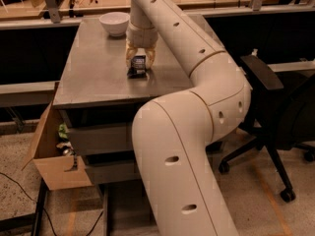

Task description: Place rxbar blueberry into bottom drawer

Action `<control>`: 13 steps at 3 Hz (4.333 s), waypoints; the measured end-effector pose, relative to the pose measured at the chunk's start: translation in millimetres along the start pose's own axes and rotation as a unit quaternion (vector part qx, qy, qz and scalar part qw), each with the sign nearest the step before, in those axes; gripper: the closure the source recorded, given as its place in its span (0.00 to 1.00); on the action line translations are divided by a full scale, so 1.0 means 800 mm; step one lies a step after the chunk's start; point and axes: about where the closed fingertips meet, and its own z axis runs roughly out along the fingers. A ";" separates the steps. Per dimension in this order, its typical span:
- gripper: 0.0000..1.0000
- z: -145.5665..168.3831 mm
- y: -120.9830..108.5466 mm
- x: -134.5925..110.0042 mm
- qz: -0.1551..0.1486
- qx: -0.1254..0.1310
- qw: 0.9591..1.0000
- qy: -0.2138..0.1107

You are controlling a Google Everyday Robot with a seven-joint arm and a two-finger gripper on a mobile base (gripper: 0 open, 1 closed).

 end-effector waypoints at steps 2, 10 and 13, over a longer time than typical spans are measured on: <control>0.48 -0.002 0.000 0.000 0.000 -0.001 1.000 0.000; 1.00 -0.133 -0.015 -0.004 -0.003 -0.054 0.992 0.118; 1.00 -0.169 0.002 -0.142 0.040 0.183 0.970 0.157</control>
Offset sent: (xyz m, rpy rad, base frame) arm 0.0034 0.0286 0.0141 -0.4175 0.1215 0.1113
